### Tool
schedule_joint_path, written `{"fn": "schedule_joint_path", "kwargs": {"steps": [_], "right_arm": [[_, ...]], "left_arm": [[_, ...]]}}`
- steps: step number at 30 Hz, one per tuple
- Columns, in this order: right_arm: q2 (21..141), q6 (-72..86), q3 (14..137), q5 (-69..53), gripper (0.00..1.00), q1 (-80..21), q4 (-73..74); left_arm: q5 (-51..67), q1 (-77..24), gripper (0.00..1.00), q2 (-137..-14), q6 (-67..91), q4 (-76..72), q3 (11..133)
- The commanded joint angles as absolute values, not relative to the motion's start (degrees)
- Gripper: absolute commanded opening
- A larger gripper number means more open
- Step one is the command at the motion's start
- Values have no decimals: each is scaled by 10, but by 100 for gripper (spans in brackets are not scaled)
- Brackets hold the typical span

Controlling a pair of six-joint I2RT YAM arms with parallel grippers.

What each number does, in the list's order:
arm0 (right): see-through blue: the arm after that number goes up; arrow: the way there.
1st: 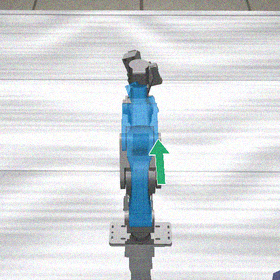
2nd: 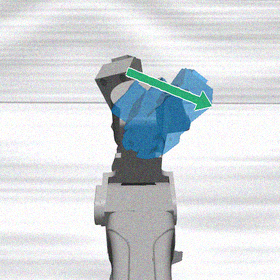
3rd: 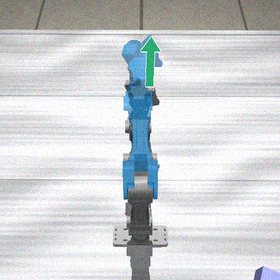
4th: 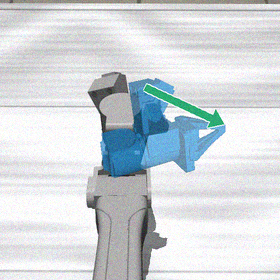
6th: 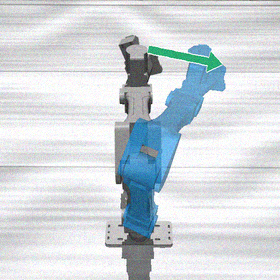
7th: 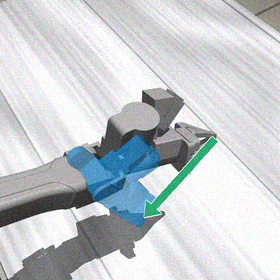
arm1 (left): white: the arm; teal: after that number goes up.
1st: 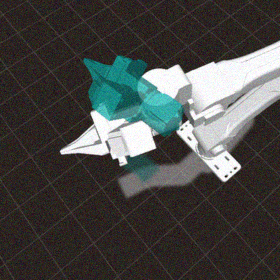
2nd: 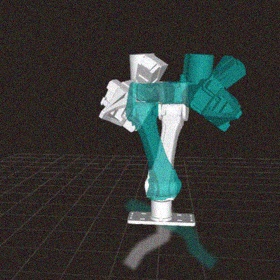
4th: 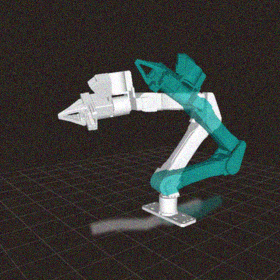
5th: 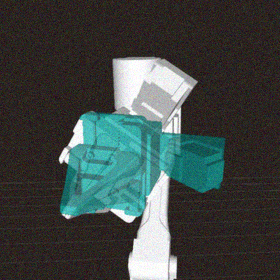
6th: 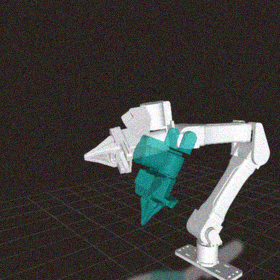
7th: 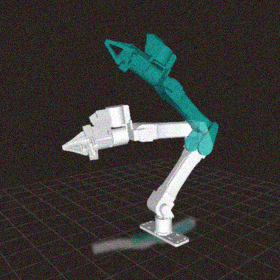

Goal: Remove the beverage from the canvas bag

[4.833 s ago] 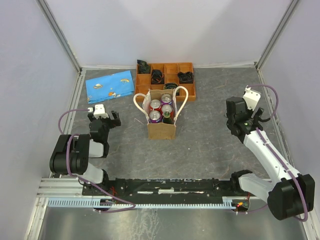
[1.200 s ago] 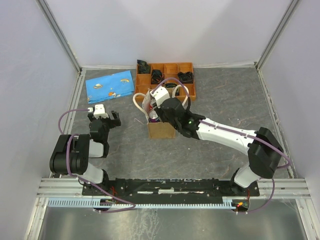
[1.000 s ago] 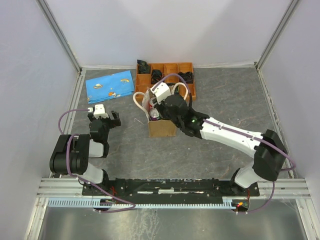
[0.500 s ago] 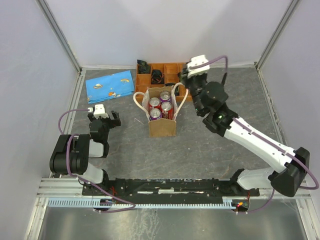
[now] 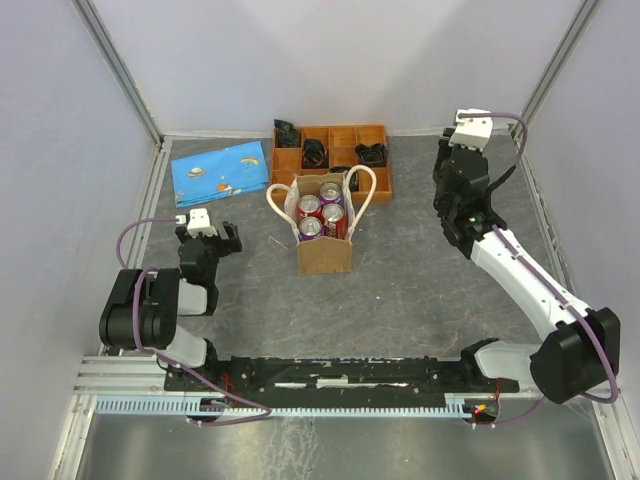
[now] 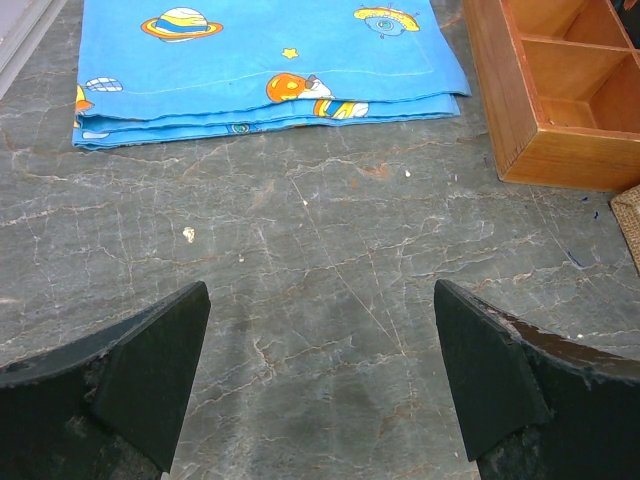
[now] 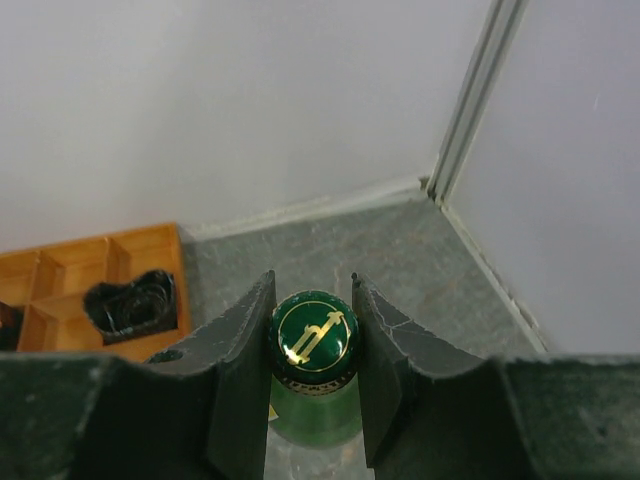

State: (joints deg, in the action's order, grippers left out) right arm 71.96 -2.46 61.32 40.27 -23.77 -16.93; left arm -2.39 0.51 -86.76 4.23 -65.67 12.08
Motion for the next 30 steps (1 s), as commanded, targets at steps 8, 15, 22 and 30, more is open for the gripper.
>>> {"fn": "schedule_joint_path", "kwargs": {"steps": [8, 15, 22, 30], "right_arm": [[762, 140, 576, 329, 0, -172, -178], [812, 147, 566, 311, 0, -169, -196], [847, 160, 571, 302, 0, -169, -196], [853, 161, 534, 290, 0, -169, -232]], "left_arm": [[-16, 3, 99, -870, 15, -676, 134], [-17, 3, 99, -871, 15, -675, 135], [-16, 3, 99, -871, 15, -676, 134], [-16, 4, 99, -871, 15, -675, 134]]}}
